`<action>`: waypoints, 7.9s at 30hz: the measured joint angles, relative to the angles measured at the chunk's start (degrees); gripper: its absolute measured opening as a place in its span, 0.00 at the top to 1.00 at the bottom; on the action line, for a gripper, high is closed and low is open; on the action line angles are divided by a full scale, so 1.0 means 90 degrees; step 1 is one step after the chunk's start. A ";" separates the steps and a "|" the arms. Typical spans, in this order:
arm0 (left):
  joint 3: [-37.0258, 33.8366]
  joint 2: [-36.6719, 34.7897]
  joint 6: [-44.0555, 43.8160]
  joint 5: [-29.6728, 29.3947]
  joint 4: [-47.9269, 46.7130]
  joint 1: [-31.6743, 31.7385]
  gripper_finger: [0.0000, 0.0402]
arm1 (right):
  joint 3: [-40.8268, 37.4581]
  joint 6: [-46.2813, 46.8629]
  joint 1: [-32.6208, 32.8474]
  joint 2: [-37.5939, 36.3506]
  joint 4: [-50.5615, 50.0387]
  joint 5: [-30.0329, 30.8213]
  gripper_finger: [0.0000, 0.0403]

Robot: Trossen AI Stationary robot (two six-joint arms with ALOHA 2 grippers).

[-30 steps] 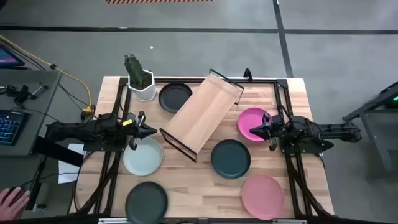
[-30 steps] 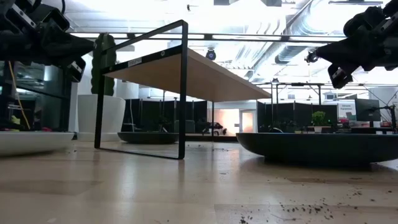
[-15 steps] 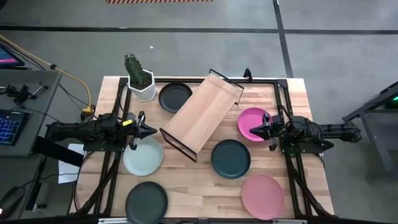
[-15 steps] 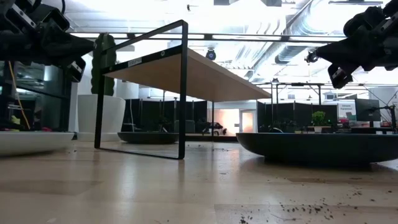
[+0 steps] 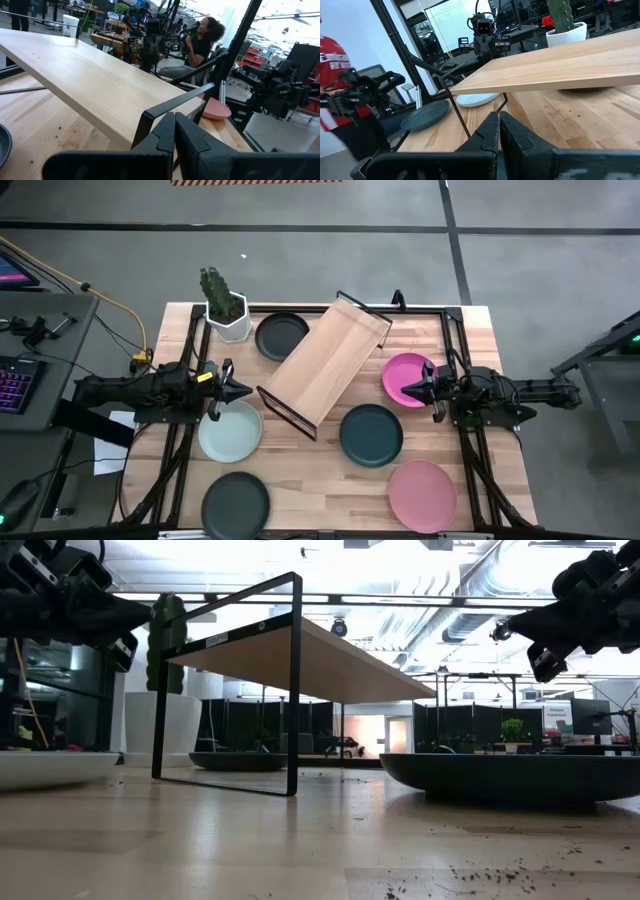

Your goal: Place and stack plates onto a shelf

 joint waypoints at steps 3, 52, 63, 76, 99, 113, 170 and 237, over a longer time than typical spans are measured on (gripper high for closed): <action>0.0000 0.0000 0.0000 0.0000 0.0002 0.0000 1.00 | 0.0001 0.0001 0.0000 0.0001 0.0000 0.0000 1.00; 0.0000 -0.0001 -0.0001 0.0000 0.0000 -0.0001 1.00 | 0.0000 0.0000 0.0000 0.0001 0.0000 0.0000 1.00; 0.0000 -0.0002 -0.0002 0.0000 0.0001 0.0000 1.00 | 0.0002 0.0000 0.0000 0.0002 0.0000 0.0000 1.00; 0.0000 -0.0001 -0.0002 0.0000 0.0002 -0.0001 1.00 | 0.0001 0.0000 0.0000 0.0001 0.0000 0.0000 1.00; 0.0000 -0.0001 -0.0002 0.0000 0.0001 0.0000 1.00 | 0.0001 0.0001 0.0000 0.0000 0.0000 0.0000 1.00; 0.0000 -0.0002 0.0000 0.0000 0.0000 0.0000 1.00 | 0.0001 0.0002 0.0000 0.0001 0.0000 0.0000 1.00; 0.0000 -0.0001 -0.0001 0.0000 0.0002 0.0000 1.00 | 0.0151 0.1866 -0.0002 -0.0002 0.4048 0.2062 1.00; 0.0000 0.0000 -0.0001 0.0000 0.0002 0.0000 1.00 | 0.3055 0.8116 0.2157 0.8358 -0.2375 0.0136 0.70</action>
